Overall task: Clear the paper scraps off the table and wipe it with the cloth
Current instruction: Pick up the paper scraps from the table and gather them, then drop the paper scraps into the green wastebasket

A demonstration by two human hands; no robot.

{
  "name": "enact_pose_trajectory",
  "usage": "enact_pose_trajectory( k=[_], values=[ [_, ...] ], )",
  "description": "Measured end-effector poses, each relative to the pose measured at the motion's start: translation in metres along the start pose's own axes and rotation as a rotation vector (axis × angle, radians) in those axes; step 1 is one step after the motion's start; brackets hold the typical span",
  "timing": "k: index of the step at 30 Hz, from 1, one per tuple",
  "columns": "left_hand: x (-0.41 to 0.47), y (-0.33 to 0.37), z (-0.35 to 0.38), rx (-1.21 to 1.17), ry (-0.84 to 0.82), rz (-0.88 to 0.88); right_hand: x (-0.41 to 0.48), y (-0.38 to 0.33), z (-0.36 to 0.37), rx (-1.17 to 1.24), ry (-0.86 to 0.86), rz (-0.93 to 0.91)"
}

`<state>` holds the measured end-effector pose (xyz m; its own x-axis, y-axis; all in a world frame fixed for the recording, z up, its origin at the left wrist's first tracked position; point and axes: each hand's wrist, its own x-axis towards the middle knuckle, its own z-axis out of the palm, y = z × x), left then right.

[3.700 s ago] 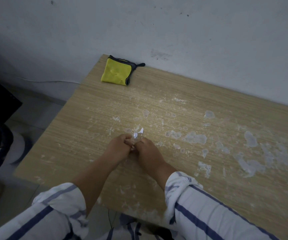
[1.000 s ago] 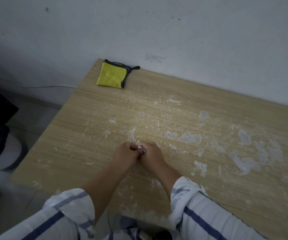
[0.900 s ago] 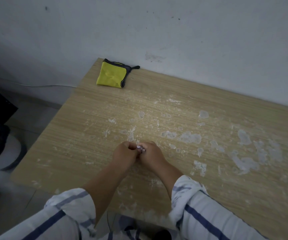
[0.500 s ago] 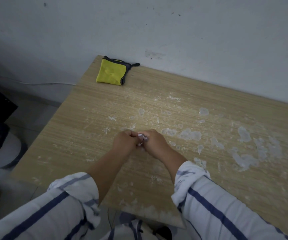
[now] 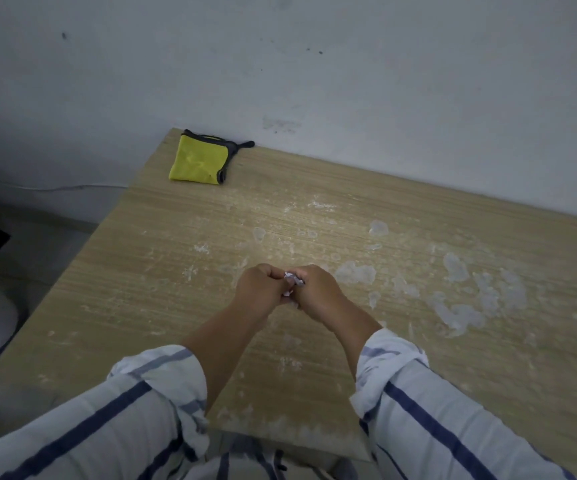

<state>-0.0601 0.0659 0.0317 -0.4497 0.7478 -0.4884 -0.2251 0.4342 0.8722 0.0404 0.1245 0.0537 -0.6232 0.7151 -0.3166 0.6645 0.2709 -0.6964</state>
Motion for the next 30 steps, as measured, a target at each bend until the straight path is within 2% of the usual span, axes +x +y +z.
enact_pose_trajectory(
  k=[9, 22, 30],
  values=[
    [-0.017, -0.009, 0.096, 0.125, -0.046, 0.034, -0.044, 0.074, -0.047, 0.057, 0.116, 0.035],
    [-0.1, -0.013, 0.349, 0.174, -0.153, 0.089, -0.17, 0.248, -0.197, 0.053, 0.253, 0.137],
    [-0.128, -0.03, 0.443, 0.268, -0.184, 0.058, -0.223, 0.319, -0.235, 0.14, 0.308, 0.169]
  ],
)
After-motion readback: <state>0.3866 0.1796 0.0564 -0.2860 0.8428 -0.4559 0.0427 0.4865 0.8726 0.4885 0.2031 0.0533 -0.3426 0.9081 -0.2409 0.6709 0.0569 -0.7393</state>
